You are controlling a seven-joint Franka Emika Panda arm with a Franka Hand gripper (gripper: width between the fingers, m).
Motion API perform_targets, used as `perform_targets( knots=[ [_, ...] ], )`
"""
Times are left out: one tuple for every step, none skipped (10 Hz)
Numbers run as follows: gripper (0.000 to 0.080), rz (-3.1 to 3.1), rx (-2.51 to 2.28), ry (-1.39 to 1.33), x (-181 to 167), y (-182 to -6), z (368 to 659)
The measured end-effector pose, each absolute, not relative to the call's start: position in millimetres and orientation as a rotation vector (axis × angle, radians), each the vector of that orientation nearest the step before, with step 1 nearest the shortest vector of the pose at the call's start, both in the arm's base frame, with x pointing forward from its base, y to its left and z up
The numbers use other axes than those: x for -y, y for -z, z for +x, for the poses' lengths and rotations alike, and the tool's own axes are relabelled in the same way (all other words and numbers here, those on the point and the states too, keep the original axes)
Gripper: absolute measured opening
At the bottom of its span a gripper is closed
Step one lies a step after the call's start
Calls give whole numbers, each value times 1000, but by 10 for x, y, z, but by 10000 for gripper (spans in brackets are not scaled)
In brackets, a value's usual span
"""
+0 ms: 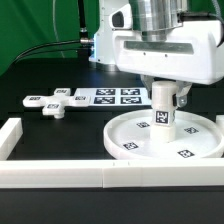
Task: Assemble round table
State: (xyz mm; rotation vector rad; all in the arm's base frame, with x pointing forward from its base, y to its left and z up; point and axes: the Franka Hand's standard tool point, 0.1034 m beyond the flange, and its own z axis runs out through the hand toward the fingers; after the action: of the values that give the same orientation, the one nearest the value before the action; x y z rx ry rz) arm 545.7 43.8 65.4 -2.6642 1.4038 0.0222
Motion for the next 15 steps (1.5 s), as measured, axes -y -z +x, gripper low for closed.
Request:
perform_targets(
  knots=[
    [409,-2589,-1514,-17,-437,-652,5445],
    [409,-2472,-1684,-33,-460,-654,5406],
    [409,-2361,-1816,-48,-467,-652,5385],
    [409,-2264,-1913,-50,-461,-649,5377],
    [409,-2133,-2030,-62,-456,-646,5376],
    [409,-2052,-2100,-78,-465,-647,5378],
    [409,-2040,-2110,-81,-467,-648,5378],
    [409,-1973,-2167,-93,-473,-649,5379],
    [409,-1996,-2146,-91,-476,-644,5376],
    [562,-2030,-2115,-91,-482,-645,5378],
    [622,-2100,-2040,-92,-501,-662,5401],
    [622,-2099,-2038,-93,-504,-657,5397],
    [644,-2169,-1963,-83,-503,-653,5395],
    [648,-2253,-1864,-69,-503,-652,5395],
    [648,-2332,-1771,-61,-502,-648,5394]
  ],
)
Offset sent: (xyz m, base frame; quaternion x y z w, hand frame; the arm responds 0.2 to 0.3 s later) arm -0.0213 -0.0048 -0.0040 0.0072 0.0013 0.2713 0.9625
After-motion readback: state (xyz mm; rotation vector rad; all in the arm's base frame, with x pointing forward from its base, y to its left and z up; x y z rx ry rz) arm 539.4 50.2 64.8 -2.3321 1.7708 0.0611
